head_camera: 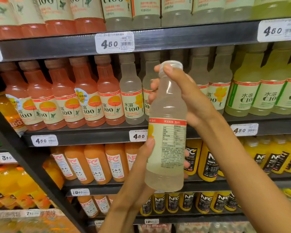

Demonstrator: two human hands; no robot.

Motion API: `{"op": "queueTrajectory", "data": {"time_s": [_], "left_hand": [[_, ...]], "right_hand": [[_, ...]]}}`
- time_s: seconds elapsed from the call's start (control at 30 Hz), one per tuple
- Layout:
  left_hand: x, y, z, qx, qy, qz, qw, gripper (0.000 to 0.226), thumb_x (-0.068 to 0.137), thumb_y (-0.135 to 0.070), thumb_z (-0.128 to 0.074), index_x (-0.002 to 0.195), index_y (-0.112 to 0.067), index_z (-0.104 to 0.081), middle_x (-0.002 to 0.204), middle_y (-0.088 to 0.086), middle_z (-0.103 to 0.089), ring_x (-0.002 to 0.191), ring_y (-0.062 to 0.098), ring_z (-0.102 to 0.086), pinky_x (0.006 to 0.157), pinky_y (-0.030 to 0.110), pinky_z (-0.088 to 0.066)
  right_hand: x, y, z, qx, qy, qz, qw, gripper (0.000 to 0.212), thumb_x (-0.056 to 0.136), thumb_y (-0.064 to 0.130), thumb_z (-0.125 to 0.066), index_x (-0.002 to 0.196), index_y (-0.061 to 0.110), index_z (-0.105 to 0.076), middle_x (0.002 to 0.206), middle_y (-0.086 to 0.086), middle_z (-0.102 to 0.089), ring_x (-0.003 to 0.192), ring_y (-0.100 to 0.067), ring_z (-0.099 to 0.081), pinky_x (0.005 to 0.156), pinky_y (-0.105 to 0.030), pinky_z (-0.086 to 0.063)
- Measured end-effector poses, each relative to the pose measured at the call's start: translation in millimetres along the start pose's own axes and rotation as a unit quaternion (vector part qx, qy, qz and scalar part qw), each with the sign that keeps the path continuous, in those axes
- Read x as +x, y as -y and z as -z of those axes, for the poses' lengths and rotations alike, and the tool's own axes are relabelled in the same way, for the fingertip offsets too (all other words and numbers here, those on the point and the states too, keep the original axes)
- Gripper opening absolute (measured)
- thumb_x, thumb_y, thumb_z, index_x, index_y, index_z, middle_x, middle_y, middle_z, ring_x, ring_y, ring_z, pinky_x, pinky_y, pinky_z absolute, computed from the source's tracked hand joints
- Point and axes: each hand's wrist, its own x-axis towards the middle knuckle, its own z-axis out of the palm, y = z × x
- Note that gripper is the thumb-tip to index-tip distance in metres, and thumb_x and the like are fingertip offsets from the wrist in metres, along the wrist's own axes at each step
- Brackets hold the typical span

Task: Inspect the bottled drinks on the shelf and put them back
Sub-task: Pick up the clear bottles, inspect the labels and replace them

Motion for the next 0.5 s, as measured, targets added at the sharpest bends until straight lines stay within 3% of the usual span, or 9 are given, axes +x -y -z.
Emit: {"op": "queueTrajectory", "data": {"time_s": [0.07,0.17,0.3,0.4,0.5], "left_hand": [[1,2,2,0.066,-0.033,-0.005,0.997,0.078,0.074,-0.075,-0.055,0.129,-0.02,-0.056,0.113,0.008,-0.069,0.102,0.021,-0.067,0.086,0.035,-0.054],[5,-5,7,0.174,-0.095,-0.045,0.979,0.067,0.067,-0.084,-0.049,0.118,-0.043,-0.06,0.118,-0.013,-0.068,0.112,0.004,-0.062,0.087,0.017,-0.05],[15,-3,-2,0.225,-0.118,-0.092,0.963,0.053,0.075,-0.07,-0.053,0.114,-0.034,-0.056,0.107,-0.023,-0.069,0.102,-0.003,-0.064,0.074,0.008,-0.049],[14,3,-8,0.205,-0.13,-0.106,0.964,0.05,0.072,-0.066,-0.048,0.107,-0.035,-0.062,0.099,-0.024,-0.071,0.096,-0.005,-0.066,0.069,0.007,-0.049],[7,-1,-3,0.119,-0.114,-0.042,0.985,0.052,0.077,-0.075,-0.045,0.109,-0.041,-0.067,0.106,-0.008,-0.073,0.097,0.009,-0.069,0.074,0.019,-0.054]], "right_hand": [[-1,0,2,-0.031,-0.023,0.02,0.999,0.017,0.095,0.024,-0.054,0.107,0.013,-0.05,0.074,-0.002,-0.064,0.065,-0.016,-0.065,0.063,-0.033,-0.056],[-5,3,4,-0.124,-0.078,0.077,0.986,0.013,0.094,0.022,-0.058,0.105,0.016,-0.053,0.072,0.0,-0.065,0.064,-0.016,-0.066,0.06,-0.029,-0.055],[-8,-2,-3,-0.181,-0.158,0.102,0.965,0.028,0.091,0.026,-0.064,0.114,0.014,-0.054,0.069,0.004,-0.068,0.066,-0.013,-0.069,0.059,-0.024,-0.055],[-8,-1,-3,-0.171,-0.15,0.062,0.972,0.022,0.09,0.031,-0.063,0.108,0.02,-0.057,0.073,0.005,-0.071,0.072,-0.012,-0.072,0.06,-0.021,-0.055],[-8,1,5,-0.098,-0.094,0.019,0.991,0.016,0.093,0.032,-0.057,0.101,0.019,-0.061,0.08,0.002,-0.073,0.08,-0.015,-0.072,0.065,-0.025,-0.056]]}}
